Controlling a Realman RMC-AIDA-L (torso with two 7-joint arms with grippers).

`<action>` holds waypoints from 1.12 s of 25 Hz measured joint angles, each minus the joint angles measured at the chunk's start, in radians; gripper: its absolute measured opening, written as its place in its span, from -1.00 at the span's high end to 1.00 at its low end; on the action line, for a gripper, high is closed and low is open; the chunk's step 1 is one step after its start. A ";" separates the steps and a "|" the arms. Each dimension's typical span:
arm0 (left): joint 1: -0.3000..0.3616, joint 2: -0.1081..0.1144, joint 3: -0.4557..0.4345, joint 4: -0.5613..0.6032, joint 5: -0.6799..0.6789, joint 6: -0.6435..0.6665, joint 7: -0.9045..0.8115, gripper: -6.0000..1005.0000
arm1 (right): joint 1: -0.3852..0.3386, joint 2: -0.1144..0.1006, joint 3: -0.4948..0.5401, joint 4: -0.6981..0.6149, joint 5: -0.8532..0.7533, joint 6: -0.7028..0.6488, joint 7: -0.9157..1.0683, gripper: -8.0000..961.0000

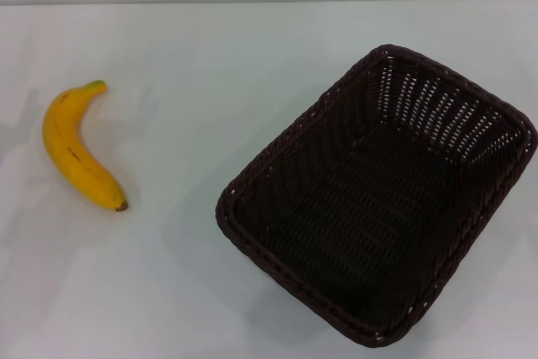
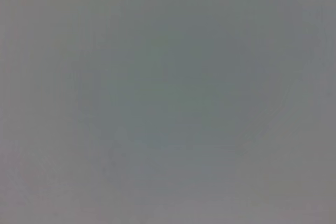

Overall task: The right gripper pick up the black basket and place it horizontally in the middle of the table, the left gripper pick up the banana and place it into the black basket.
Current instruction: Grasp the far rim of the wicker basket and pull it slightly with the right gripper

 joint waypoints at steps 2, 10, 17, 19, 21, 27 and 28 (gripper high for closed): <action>0.001 0.000 0.000 0.000 0.000 -0.002 0.000 -0.56 | 0.000 0.000 -0.001 0.002 0.000 0.001 0.000 -0.71; 0.008 -0.002 0.000 0.000 0.000 -0.002 0.000 -0.56 | -0.002 0.000 -0.003 0.011 -0.004 0.001 0.000 -0.71; 0.012 -0.004 0.000 0.001 0.000 -0.003 0.000 -0.56 | 0.001 -0.001 -0.047 -0.002 -0.009 0.002 0.027 -0.71; 0.014 -0.005 0.000 0.002 0.000 -0.004 0.000 -0.56 | 0.007 -0.003 -0.119 -0.053 -0.010 0.004 0.084 -0.71; 0.015 -0.005 0.002 0.002 0.000 -0.005 0.000 -0.56 | 0.015 -0.004 -0.217 -0.155 -0.010 -0.005 0.211 -0.71; 0.018 -0.004 0.007 0.002 0.001 -0.006 0.000 -0.56 | 0.037 -0.024 -0.466 -0.427 -0.038 -0.060 0.560 -0.70; 0.020 -0.004 0.007 0.002 0.002 -0.007 -0.001 -0.56 | 0.043 -0.032 -0.496 -0.458 -0.054 -0.064 0.612 -0.69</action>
